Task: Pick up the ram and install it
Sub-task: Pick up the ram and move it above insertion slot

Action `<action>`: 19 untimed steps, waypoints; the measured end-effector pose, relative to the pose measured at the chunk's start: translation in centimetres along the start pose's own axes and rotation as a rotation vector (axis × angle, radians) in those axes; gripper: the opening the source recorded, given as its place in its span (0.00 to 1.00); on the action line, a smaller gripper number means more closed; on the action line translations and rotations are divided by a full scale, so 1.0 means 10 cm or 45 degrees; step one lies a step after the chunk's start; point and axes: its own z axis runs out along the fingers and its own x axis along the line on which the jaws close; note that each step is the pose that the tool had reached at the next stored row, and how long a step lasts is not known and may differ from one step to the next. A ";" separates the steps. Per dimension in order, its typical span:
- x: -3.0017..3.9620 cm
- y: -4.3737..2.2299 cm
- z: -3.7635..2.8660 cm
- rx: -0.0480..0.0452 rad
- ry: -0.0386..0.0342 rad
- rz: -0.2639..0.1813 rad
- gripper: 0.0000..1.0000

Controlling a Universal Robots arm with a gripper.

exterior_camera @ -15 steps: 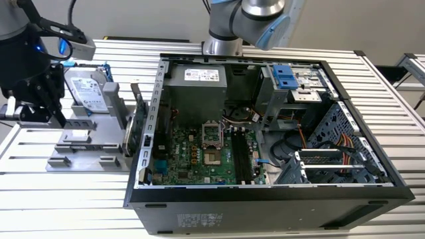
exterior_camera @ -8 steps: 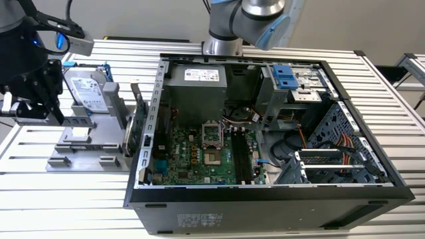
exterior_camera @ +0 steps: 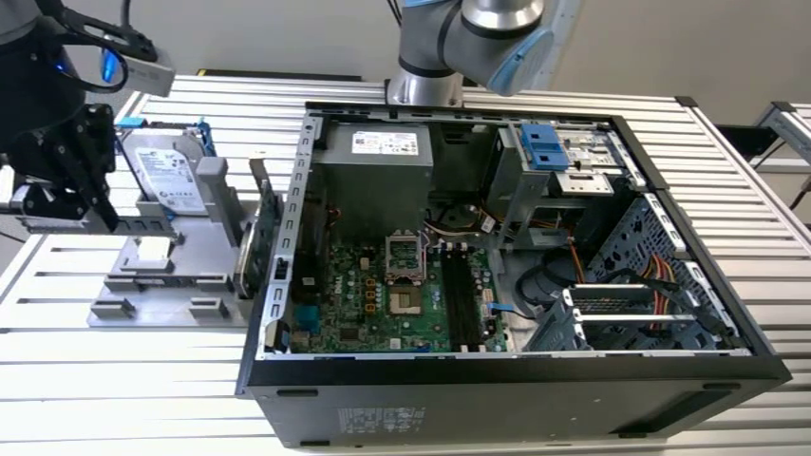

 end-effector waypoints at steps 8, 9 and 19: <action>0.000 0.004 -0.090 0.000 0.0002 0.000 0.00; 0.001 0.003 -0.101 0.000 0.0001 0.000 0.00; 0.002 0.007 -0.210 0.000 0.0001 0.000 0.00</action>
